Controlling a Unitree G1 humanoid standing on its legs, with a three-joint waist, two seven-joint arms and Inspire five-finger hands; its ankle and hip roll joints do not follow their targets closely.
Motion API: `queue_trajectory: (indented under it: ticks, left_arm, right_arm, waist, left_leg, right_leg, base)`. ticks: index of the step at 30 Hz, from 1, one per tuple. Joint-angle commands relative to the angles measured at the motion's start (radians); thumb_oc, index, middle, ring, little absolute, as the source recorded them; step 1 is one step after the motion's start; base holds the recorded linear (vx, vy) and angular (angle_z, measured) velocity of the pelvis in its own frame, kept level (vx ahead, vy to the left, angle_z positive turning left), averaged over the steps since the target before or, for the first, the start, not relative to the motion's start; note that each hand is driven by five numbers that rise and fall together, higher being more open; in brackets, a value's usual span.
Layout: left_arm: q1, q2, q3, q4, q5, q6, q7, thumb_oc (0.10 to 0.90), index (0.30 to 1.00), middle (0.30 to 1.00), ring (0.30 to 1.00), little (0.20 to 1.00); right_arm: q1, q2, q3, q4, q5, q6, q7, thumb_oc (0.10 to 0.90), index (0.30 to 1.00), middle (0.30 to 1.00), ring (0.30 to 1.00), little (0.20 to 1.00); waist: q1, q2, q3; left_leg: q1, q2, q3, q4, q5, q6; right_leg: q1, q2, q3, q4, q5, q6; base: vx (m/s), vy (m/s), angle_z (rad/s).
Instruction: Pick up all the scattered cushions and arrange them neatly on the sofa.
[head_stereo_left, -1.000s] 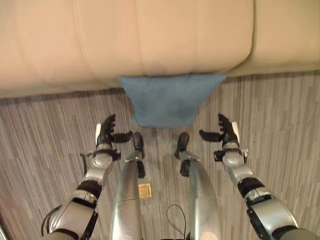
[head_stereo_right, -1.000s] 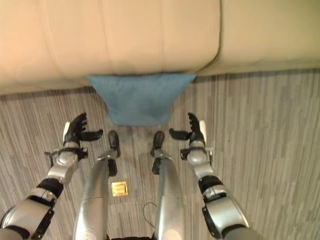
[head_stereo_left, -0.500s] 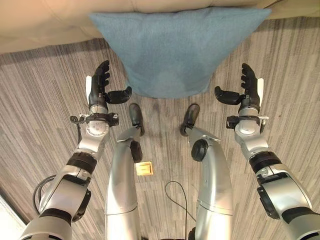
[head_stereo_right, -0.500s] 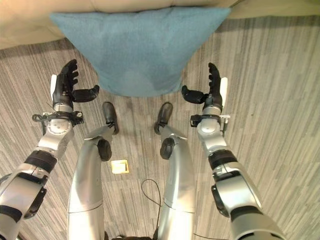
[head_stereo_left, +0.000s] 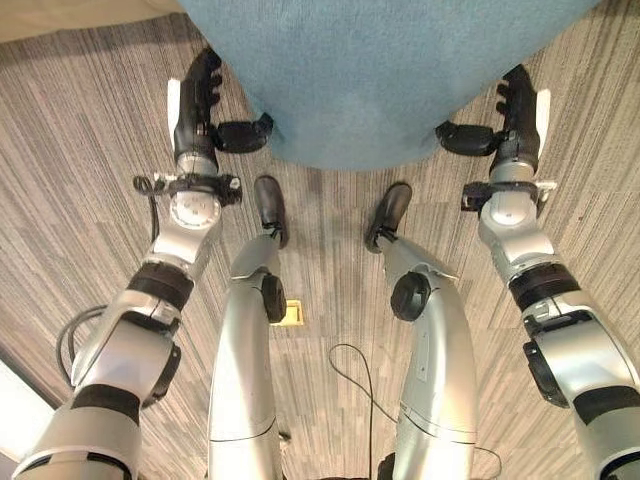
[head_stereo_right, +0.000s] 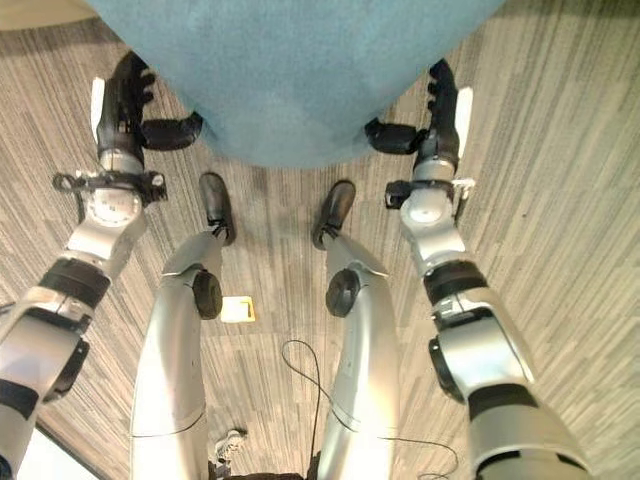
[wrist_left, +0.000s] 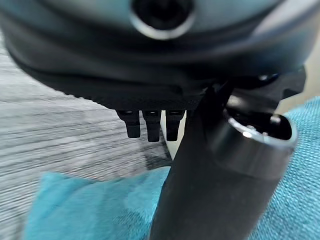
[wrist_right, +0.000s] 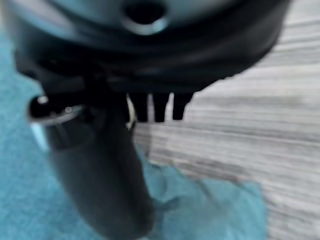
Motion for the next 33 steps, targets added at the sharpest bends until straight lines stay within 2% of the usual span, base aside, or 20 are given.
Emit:
queue_trajectory:
  ticks: [1,7,17,25,29,30,31,32,33]
  left_arm:
    - [0.039,0.031,0.04,-0.038,-0.002,-0.061,0.026,0.8,0.9,0.9,0.9,0.9]
    - [-0.023,0.067,-0.034,-0.073,0.023,-0.056,-0.001,0.8,0.9,0.9,0.9,0.9]
    - [-0.039,0.07,-0.134,-0.152,0.02,-0.058,-0.085,0.8,0.9,0.9,0.9,0.9]
    - [-0.048,-0.036,-0.154,-0.141,0.022,-0.055,-0.08,0.8,0.9,0.9,0.9,0.9]
    - [-0.036,-0.125,-0.137,-0.174,-0.052,-0.076,-0.075,0.8,0.9,0.9,0.9,0.9]
    - [-0.036,-0.125,-0.138,-0.175,-0.053,-0.076,-0.075,0.8,0.9,0.9,0.9,0.9]
    - [-0.028,-0.148,-0.135,-0.203,-0.074,-0.084,-0.078,0.8,0.9,0.9,0.9,0.9]
    - [-0.023,-0.153,-0.134,-0.213,-0.076,-0.084,-0.081,0.698,0.747,0.747,0.747,0.747]
    - [-0.014,-0.156,-0.133,-0.225,-0.074,-0.085,-0.085,0.409,0.314,0.314,0.314,0.314]
  right_arm:
    - [0.051,-0.064,0.045,-0.04,0.02,-0.045,-0.029,0.8,0.9,0.9,0.9,0.9]
    - [-0.011,-0.097,0.13,-0.057,0.03,-0.045,0.025,0.8,0.9,0.9,0.9,0.9]
    - [-0.076,-0.095,0.277,-0.184,0.049,-0.071,0.145,0.8,0.9,0.9,0.9,0.9]
    - [-0.092,-0.016,0.292,-0.254,0.046,-0.089,0.16,0.8,0.9,0.9,0.9,0.9]
    - [-0.091,0.035,0.262,-0.299,0.074,-0.104,0.157,0.8,0.9,0.9,0.9,0.9]
    - [-0.09,0.034,0.262,-0.299,0.074,-0.104,0.157,0.671,0.707,0.707,0.707,0.707]
    - [-0.082,0.048,0.238,-0.321,0.103,-0.119,0.162,0.466,0.399,0.399,0.399,0.399]
    - [-0.077,0.053,0.224,-0.336,0.115,-0.128,0.162,0.4,0.3,0.3,0.3,0.3]
    - [-0.069,0.053,0.209,-0.352,0.124,-0.137,0.167,0.4,0.3,0.3,0.3,0.3]
  waist:
    - [-0.026,0.035,-0.072]
    - [-0.022,0.031,-0.051]
    - [-0.02,0.036,-0.07]
    - [-0.024,0.032,-0.086]
    - [-0.03,0.03,-0.091]
    - [-0.03,0.03,-0.092]
    - [-0.032,0.031,-0.097]
    - [-0.032,0.031,-0.102]
    - [-0.033,0.032,-0.108]
  left_leg:
    - [-0.03,-0.016,-0.068,-0.001,-0.065,-0.01]
    - [-0.03,-0.018,-0.064,0.006,-0.061,-0.015]
    - [-0.03,-0.019,-0.06,-0.003,-0.051,-0.019]
    - [-0.03,-0.016,-0.067,-0.015,-0.042,-0.023]
    - [-0.03,-0.015,-0.074,-0.022,-0.04,-0.026]
    - [-0.03,-0.015,-0.075,-0.022,-0.04,-0.026]
    - [-0.03,-0.014,-0.076,-0.025,-0.039,-0.027]
    - [-0.03,-0.014,-0.076,-0.026,-0.039,-0.027]
    - [-0.03,-0.014,-0.076,-0.029,-0.039,-0.027]
  right_leg:
    - [0.033,0.006,0.051,-0.034,-0.06,0.119]
    - [0.021,0.01,0.06,-0.012,-0.061,0.117]
    - [0.022,0.02,0.054,-0.018,-0.056,0.115]
    - [0.025,0.025,0.051,-0.03,-0.047,0.121]
    - [0.026,0.027,0.049,-0.034,-0.044,0.125]
    - [0.026,0.027,0.048,-0.035,-0.043,0.125]
    - [0.027,0.03,0.048,-0.037,-0.043,0.128]
    - [0.027,0.032,0.048,-0.038,-0.043,0.128]
    - [0.028,0.034,0.047,-0.04,-0.043,0.129]
  base:
    - [0.0,0.0,0.0]
    - [0.0,0.0,0.0]
    - [0.0,-0.001,0.0]
    - [0.0,0.0,0.0]
    - [0.0,0.0,0.0]
    - [0.0,0.0,0.0]
    - [0.0,0.0,0.0]
    - [0.0,0.0,0.0]
    - [0.0,-0.008,0.03]
